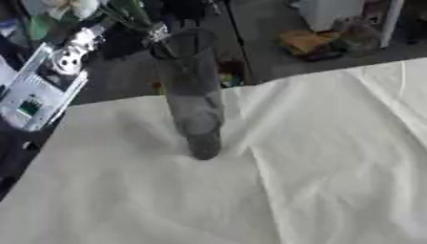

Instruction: Arrange flowers into the vase.

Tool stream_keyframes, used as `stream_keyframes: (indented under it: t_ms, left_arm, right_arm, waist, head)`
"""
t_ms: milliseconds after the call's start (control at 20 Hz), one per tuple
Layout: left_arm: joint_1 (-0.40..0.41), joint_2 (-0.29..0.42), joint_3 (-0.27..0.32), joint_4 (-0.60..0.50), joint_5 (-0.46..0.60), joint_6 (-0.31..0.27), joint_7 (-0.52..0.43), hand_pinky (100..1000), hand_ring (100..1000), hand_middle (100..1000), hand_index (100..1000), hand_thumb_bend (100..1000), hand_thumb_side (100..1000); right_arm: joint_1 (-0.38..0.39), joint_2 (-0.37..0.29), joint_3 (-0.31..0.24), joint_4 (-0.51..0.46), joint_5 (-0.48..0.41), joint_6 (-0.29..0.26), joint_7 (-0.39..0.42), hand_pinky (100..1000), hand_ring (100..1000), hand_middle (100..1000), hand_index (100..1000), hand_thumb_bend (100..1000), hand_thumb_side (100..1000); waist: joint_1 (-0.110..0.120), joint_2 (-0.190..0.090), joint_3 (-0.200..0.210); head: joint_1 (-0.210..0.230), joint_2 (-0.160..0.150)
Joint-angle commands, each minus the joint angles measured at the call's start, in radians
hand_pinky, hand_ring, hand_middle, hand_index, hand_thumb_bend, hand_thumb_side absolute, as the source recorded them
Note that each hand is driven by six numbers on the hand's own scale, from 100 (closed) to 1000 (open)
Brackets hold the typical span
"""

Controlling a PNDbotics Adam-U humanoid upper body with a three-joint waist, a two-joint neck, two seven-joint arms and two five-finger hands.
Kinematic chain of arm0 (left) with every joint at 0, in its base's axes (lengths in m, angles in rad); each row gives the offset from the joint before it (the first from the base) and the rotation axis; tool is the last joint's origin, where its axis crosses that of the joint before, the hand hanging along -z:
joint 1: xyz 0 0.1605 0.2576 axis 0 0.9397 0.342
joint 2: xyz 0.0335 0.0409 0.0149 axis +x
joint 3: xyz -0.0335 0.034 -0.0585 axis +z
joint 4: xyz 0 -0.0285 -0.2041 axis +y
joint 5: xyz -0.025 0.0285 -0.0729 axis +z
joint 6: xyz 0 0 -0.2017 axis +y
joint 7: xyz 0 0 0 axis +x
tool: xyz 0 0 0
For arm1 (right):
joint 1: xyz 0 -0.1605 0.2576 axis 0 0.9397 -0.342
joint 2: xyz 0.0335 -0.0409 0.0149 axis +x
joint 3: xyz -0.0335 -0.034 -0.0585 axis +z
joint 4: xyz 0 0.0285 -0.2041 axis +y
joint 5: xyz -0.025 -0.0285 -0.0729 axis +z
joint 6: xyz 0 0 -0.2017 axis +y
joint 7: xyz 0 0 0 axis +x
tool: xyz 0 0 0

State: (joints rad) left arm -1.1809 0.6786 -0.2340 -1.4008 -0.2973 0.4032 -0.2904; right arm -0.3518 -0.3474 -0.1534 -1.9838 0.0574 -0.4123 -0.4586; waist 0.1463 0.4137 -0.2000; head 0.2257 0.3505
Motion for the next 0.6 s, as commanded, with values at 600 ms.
stream_keyframes:
  t_ms: [600]
  left_arm:
    - [-0.018, 0.075, 0.024, -0.004, -0.098, 0.006, -0.220, 820, 986, 934, 1000, 376, 696]
  right_arm:
    - [-0.002, -0.012, -0.005, -0.016, -0.014, 0.011, -0.001, 882, 864, 756, 909, 100, 1000]
  waist:
    - [0.002, -0.044, 0.010]
  head:
    - [-0.004, 0.005]
